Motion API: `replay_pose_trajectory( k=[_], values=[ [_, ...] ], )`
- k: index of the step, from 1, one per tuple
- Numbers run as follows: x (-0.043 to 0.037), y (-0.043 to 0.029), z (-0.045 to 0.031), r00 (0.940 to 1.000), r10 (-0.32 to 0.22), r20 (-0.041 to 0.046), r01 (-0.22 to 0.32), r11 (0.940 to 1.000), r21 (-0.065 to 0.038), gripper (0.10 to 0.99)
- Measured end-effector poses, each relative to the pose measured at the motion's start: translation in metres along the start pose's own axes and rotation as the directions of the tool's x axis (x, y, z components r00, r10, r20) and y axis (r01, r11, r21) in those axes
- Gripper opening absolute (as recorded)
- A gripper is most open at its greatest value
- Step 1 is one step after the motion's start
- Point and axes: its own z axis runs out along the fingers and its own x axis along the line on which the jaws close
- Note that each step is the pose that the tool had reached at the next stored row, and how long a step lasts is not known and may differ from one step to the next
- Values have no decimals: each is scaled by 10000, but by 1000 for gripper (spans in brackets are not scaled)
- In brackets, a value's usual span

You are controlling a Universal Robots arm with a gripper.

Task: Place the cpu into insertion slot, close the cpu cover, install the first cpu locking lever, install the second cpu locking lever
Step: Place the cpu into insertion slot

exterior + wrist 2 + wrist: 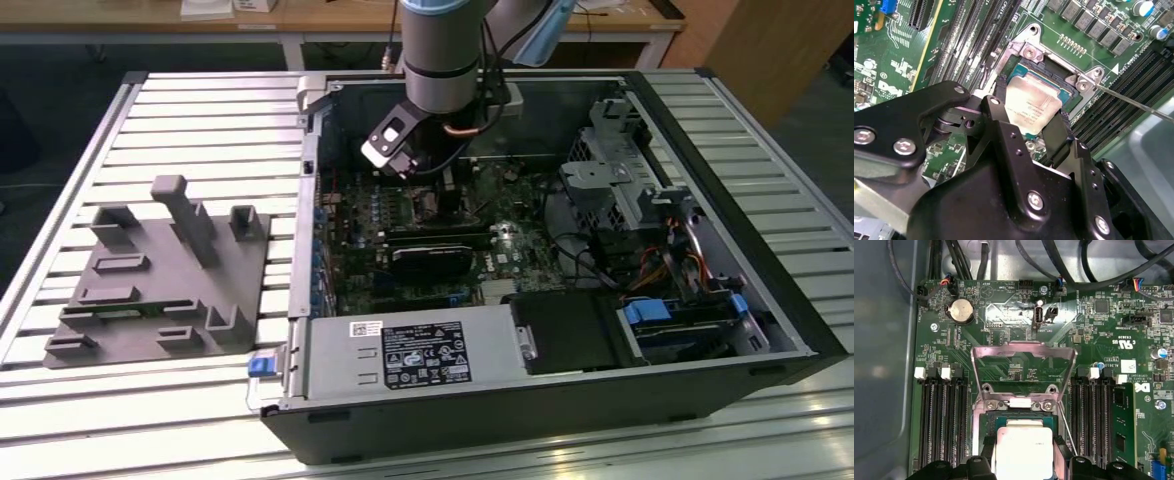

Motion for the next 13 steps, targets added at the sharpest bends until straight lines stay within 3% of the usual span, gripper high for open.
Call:
replay_pose_trajectory(
  k=[13],
  values=[
    [22, -5, 43, 10000, -27, -24, 27, 10000, 2, 537]
  ],
)
